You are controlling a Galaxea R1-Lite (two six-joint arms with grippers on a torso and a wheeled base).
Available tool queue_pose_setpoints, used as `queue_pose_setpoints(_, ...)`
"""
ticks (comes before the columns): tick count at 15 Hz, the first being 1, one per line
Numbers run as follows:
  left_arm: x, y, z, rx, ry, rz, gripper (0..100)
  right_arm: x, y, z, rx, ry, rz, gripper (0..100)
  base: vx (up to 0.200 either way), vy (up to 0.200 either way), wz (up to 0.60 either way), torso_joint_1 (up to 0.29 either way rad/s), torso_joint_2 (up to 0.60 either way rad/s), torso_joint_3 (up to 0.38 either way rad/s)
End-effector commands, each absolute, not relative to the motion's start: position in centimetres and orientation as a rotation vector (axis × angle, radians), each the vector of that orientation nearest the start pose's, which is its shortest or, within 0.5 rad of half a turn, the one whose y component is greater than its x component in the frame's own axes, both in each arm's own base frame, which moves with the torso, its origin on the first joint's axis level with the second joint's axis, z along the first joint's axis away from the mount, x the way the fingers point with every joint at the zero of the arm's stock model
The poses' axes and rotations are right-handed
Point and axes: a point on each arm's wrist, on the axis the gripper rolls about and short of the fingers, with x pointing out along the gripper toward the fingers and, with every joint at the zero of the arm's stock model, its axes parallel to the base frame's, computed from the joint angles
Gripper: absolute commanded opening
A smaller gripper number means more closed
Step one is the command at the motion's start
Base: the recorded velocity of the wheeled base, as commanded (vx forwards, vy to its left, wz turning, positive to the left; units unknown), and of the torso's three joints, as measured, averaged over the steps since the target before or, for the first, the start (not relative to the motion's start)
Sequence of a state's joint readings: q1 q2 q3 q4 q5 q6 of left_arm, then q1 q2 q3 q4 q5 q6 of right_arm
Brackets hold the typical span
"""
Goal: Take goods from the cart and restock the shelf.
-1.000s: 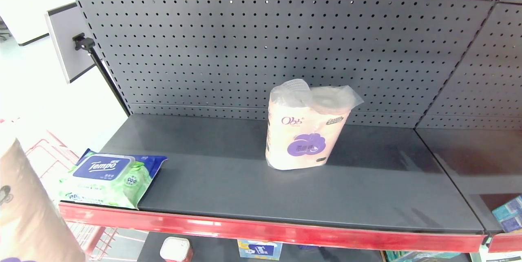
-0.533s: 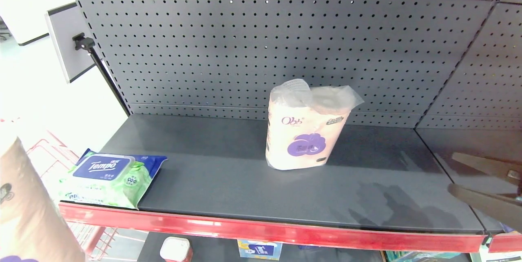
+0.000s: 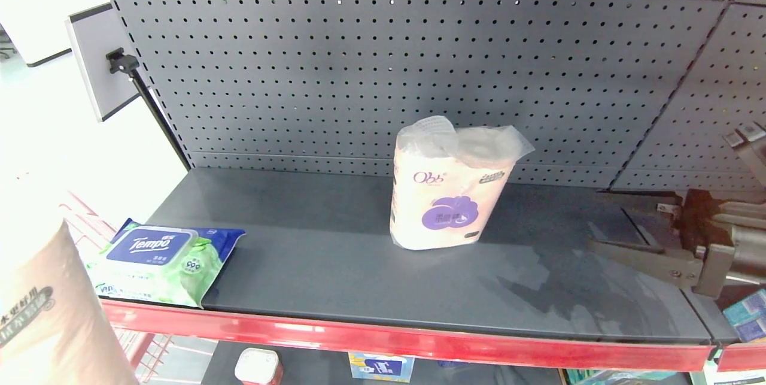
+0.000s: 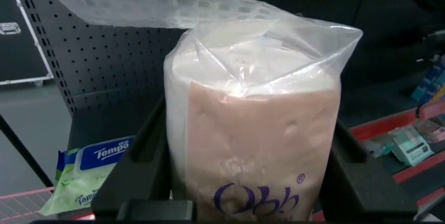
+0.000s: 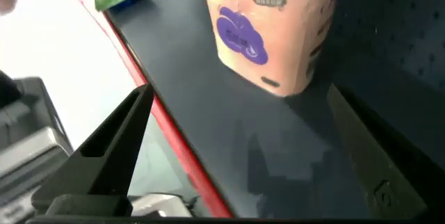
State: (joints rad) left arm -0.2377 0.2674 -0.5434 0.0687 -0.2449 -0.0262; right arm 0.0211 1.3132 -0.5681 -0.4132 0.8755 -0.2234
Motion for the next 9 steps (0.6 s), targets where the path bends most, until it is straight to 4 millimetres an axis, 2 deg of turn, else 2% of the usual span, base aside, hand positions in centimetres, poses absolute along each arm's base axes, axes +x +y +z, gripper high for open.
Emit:
queue_pose_setpoints(1,-4.1,0.4,22.0,-0.025,-0.196,-0.497,0,22.9,1.5,18.4,-0.099,0.224,0.967,100,0.0,0.0,0.0,0.0,0.0,0.0)
queue_pose_setpoints(3,-3.6,0.3,21.6,-0.024,-0.167,-0.513,0,25.2,1.4,18.0,-0.096,0.239,0.964,100,0.0,0.0,0.0,0.0,0.0,0.0)
queue_pose_setpoints(7,-3.3,0.2,20.9,-0.025,-0.138,-0.52,0,28.8,1.5,19.0,-0.118,0.199,0.972,100,0.0,0.0,0.0,0.0,0.0,0.0)
queue_pose_setpoints(9,-3.3,0.2,20.9,-0.025,-0.14,-0.52,0,29.2,2.0,18.9,-0.116,0.199,0.996,100,0.0,0.0,0.0,0.0,0.0,0.0)
